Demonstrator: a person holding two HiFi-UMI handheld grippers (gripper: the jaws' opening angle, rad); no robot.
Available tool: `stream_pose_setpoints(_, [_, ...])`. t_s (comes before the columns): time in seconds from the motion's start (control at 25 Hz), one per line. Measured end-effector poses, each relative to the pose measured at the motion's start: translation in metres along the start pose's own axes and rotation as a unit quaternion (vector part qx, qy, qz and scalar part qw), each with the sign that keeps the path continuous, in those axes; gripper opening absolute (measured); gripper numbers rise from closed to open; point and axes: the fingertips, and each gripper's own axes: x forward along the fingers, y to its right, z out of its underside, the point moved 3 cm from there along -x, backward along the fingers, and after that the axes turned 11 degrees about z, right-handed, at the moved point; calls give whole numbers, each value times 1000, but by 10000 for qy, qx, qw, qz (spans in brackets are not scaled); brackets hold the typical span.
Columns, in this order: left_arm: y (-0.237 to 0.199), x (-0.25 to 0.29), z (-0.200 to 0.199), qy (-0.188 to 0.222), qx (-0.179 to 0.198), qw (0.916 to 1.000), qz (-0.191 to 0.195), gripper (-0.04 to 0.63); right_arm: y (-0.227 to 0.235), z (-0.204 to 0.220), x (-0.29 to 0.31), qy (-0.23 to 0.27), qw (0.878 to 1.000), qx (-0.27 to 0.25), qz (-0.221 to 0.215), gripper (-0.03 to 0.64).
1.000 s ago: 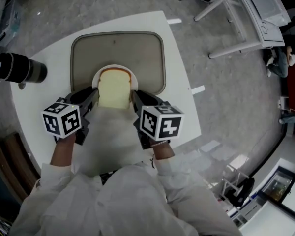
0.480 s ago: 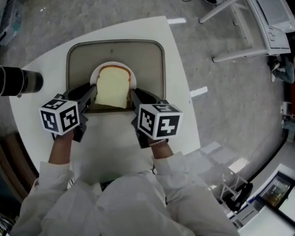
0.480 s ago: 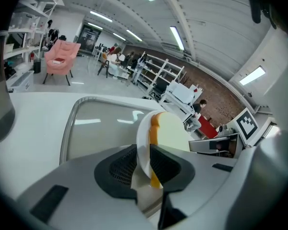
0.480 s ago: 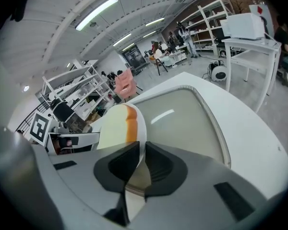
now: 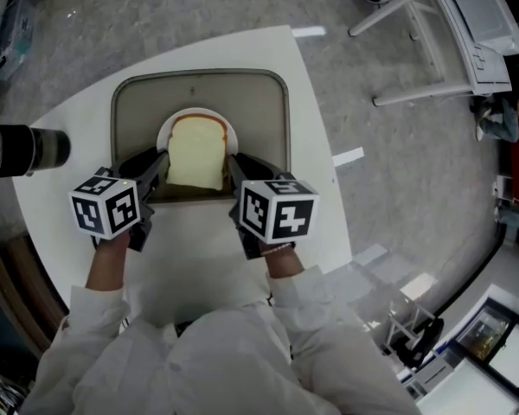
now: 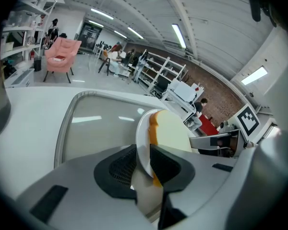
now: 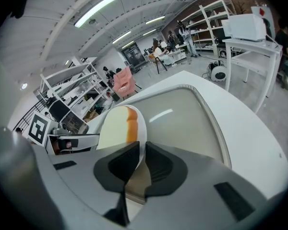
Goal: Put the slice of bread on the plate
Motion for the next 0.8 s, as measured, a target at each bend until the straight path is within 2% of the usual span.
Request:
stream_pose_setpoints(0.32, [0, 1, -3, -21, 144, 9998, -110, 89, 0, 0, 4, 23, 10000, 10, 73, 48])
stream_pose_setpoints(0.8, [-3, 7, -4, -297, 392, 9983, -322, 89, 2, -5, 10, 45, 9996, -117, 241, 48])
